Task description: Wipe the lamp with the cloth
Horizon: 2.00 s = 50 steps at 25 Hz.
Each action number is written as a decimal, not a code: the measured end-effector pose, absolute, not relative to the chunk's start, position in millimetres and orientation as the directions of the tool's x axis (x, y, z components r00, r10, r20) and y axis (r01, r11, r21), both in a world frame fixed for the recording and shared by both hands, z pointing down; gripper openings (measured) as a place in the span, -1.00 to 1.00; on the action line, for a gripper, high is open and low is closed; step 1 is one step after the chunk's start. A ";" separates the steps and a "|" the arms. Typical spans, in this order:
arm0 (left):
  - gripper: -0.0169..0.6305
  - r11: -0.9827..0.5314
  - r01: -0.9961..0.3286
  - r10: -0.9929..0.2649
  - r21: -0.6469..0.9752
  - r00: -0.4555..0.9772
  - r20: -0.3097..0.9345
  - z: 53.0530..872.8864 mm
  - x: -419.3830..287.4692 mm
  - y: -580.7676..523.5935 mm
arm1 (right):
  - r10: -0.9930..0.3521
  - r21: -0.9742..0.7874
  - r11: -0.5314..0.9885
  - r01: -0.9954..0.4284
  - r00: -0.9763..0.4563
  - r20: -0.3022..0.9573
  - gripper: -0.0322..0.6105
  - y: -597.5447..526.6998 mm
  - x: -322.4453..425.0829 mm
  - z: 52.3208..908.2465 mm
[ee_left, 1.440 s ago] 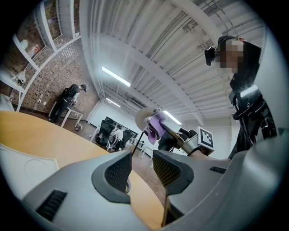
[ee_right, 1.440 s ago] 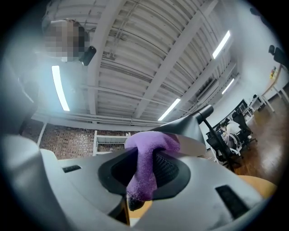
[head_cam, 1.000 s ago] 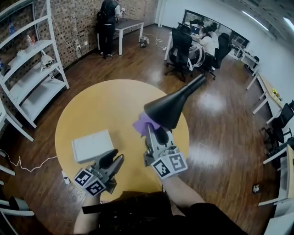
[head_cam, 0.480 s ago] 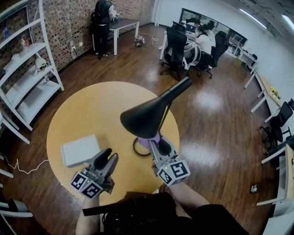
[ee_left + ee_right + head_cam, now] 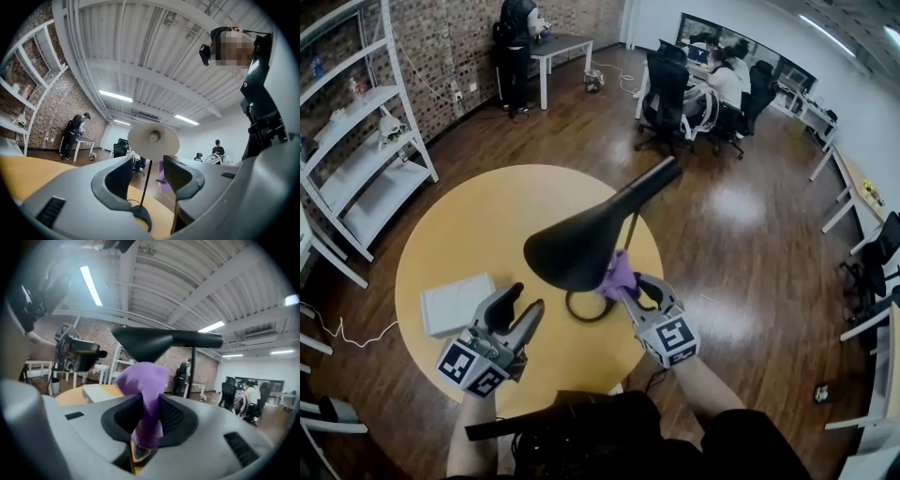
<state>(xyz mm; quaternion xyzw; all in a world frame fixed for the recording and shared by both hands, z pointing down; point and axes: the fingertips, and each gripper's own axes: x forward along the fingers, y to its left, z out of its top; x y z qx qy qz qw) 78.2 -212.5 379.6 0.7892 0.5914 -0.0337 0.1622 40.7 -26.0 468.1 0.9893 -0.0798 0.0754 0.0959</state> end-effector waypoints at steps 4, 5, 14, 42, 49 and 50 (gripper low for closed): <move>-0.34 -0.263 0.946 0.915 0.190 0.307 -0.261 367.7 80.1 -210.4 | -0.063 0.210 -0.974 -0.087 0.991 0.116 -0.62 19.7 39.7 439.8; -0.34 -0.262 0.948 0.912 0.179 0.304 -0.276 362.1 80.4 -209.8 | -0.069 0.232 -0.969 -0.084 0.995 0.069 -0.62 19.2 40.9 421.8; -0.21 -0.212 0.958 0.886 0.195 0.272 -0.375 328.6 83.3 -205.6 | -0.100 0.074 -0.994 -0.084 0.966 -0.237 -0.62 2.4 70.1 324.2; -0.21 -0.157 0.973 0.919 0.166 0.206 -0.336 323.0 63.8 -190.1 | 0.215 0.088 -0.972 0.218 0.976 -0.043 -0.53 40.8 125.3 425.1; -0.21 -0.167 0.972 0.924 0.165 0.213 -0.316 331.9 64.3 -193.2 | 0.206 0.101 -0.974 0.203 0.978 0.025 -0.53 42.0 127.4 468.9; -0.21 -0.167 0.971 0.926 0.169 0.214 -0.311 334.9 63.8 -192.8 | 0.205 0.097 -0.975 0.200 0.978 0.045 -0.53 42.0 127.1 479.8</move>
